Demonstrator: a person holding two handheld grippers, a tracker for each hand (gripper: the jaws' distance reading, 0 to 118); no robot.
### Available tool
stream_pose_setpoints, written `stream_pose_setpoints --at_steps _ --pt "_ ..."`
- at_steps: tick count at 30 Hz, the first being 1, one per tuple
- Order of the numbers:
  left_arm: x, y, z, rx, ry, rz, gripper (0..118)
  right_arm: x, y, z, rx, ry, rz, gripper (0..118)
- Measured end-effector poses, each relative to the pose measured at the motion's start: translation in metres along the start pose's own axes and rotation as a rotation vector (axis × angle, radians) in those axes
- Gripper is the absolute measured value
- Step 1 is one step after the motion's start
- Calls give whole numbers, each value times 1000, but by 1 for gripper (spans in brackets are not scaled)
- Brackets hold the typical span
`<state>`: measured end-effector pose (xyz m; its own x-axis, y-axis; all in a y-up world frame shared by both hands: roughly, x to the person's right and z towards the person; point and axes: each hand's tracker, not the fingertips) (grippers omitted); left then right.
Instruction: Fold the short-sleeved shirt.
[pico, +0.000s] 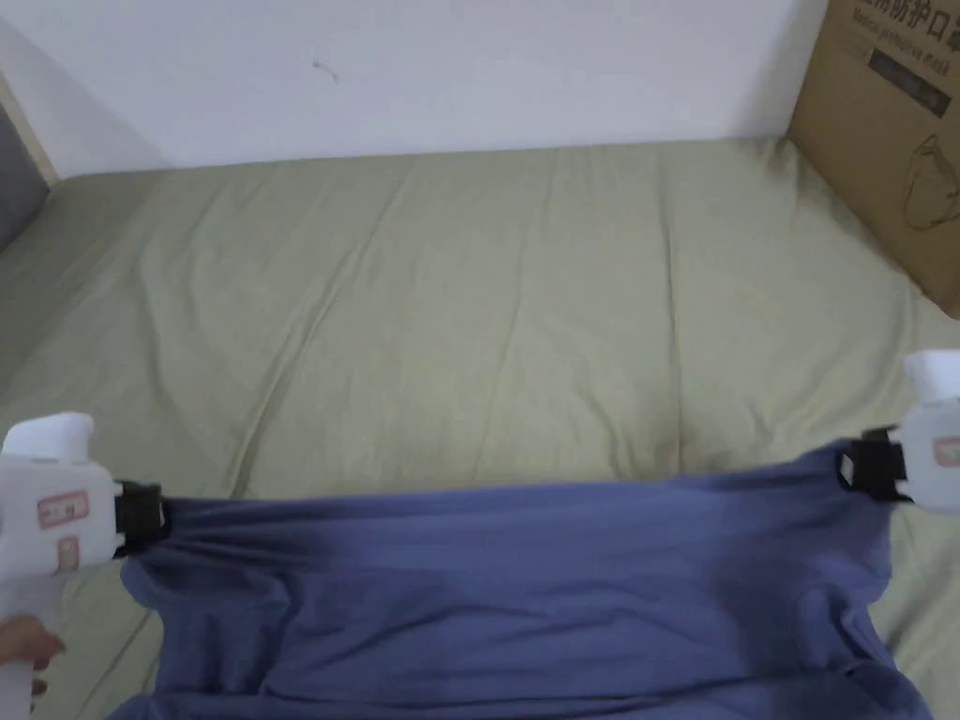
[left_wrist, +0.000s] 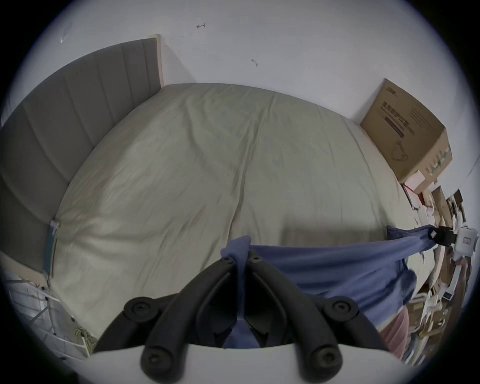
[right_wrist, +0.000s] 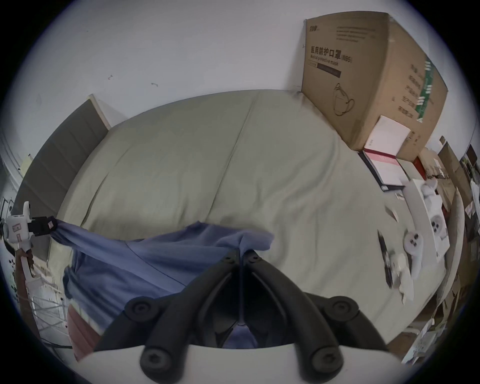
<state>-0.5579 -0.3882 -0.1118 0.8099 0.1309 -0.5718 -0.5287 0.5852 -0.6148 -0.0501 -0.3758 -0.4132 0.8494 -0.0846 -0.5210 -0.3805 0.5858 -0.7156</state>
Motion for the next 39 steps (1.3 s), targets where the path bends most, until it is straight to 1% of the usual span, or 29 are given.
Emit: stream_pose_setpoints --at_steps 3,6,8,9,10,11,12,13,14,15,16,17,18,19,20,21,22,23,25,27,29,30,31,32,33,34,36,38,39 --pt "-10 -44 27 -32 8 -24 2 1 -53 28 -32 2 14 2" --pt "-17 -88 33 -95 21 -82 2 -1 -112 37 -108 7 -20 2" --pt "-22 -111 28 -137 38 -56 2 -4 -146 29 -163 -27 14 2" --pt "-24 -121 25 -151 18 -43 3 -5 -160 23 -188 -52 13 2" --pt "-26 -129 20 -147 13 -24 10 -5 -172 17 -194 -56 18 2" --pt "-26 -134 17 -149 25 -9 29 -6 -181 14 -184 -46 13 5" --pt "-23 -136 16 -159 52 -7 70 -9 -186 11 -182 -54 3 31" --pt "-20 -137 17 -158 85 -29 100 -12 -189 11 -182 -76 0 63" --pt "-23 -137 14 -152 103 -46 113 -15 -188 12 -176 -113 5 81" --pt "-21 -135 18 -143 100 -46 111 -20 -186 14 -171 -167 25 81" --pt "-20 -132 26 -102 84 -43 109 -24 -182 20 -138 -165 46 81" --pt "-19 -128 31 -84 62 -31 108 -28 -178 25 -110 -156 45 81" --pt "-18 -124 36 -88 62 -26 102 -33 -172 31 -87 -160 31 81" --pt "-16 -121 40 -83 60 -22 86 -38 -164 36 -58 -147 20 78" --pt "-13 -119 46 -60 49 -23 57 -44 -157 41 -24 -117 19 67" --pt "-11 -118 50 -37 34 -25 12 -51 -151 45 2 -90 23 37" --pt "-6 -118 53 -29 36 -27 1 -61 -147 49 33 -79 38 8" --pt "-5 -119 53 -30 35 -29 0 -71 -143 50 60 -83 55 1" --pt "-9 -122 50 -26 32 -13 0 -87 -140 43 100 -108 52 1" --pt "-15 -129 48 -49 -17 46 0 -102 -136 36 62 -10 56 1" --pt "-29 -134 49 -39 -43 114 2 -115 -136 27 64 4 37 1" --pt "-33 -138 53 -19 -45 149 21 -122 -137 23 56 18 39 1" --pt "-44 -140 56 -2 -70 181 47 -129 -137 20 55 44 39 1" --pt "-54 -141 58 0 -87 223 78 -134 -139 17 48 77 46 1" --pt "-64 -143 60 3 -91 279 111 -141 -138 14 28 96 57 1" --pt "-72 -145 60 -2 -131 321 118 -148 -138 11 19 104 67 1" --pt "-85 -149 57 -13 -172 386 118 -161 -139 7 11 112 101 1" --pt "-87 -157 60 17 -231 444 117 -171 -138 4 6 116 117 1" --pt "-91 -160 52 -1 -269 489 117 -176 -137 1 -1 125 121 1"
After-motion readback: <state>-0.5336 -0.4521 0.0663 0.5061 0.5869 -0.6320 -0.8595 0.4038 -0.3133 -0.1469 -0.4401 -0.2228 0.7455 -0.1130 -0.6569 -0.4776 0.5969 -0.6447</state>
